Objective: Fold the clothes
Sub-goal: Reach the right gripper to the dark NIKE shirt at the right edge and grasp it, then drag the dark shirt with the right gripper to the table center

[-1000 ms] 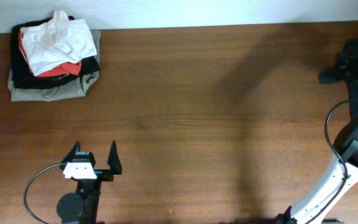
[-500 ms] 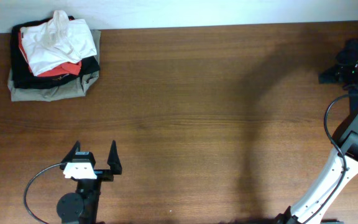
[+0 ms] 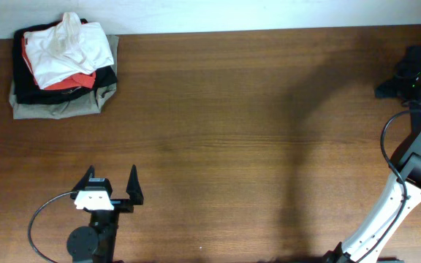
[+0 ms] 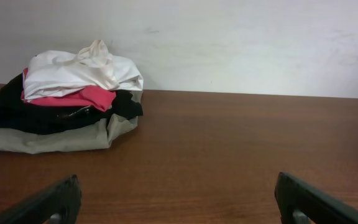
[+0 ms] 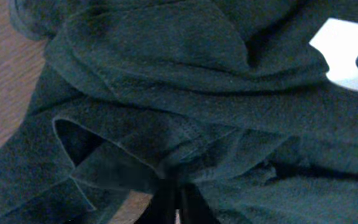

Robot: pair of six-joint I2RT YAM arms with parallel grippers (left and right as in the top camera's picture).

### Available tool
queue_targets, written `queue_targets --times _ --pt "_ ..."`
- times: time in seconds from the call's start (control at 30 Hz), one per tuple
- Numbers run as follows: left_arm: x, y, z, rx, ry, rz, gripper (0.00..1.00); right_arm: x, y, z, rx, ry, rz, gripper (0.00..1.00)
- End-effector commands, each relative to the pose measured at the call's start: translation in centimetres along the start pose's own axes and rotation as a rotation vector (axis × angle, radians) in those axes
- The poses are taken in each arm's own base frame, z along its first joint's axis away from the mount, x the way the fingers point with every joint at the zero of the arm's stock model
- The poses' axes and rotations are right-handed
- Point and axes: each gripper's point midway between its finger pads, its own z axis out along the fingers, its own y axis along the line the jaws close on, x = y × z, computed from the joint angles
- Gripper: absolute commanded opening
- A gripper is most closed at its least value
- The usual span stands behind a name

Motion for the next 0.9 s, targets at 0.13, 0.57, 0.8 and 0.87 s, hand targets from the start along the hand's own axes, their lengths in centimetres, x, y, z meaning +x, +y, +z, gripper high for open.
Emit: queue_targets --times 0.13,0.57,0.8,0.87 --pt "0.2 0.0 0.0 0.003 0.003 0.019 0.99 -0.2 0.1 -0.5 0.006 0.008 0.021 0.04" --pt "0.2 0.0 0.0 0.003 0.003 0.019 0.99 -4.4 15.7 -14.3 -0.343 -0.148 -0.162 0.04" --pt "0.2 0.0 0.0 0.003 0.003 0.019 0.99 5.9 38.0 -23.8 -0.743 -0.053 -0.43 0.04" --pt "0.2 0.0 0.0 0.003 0.003 0.019 0.99 10.2 43.1 -27.0 -0.818 -0.021 -0.496 0.04"
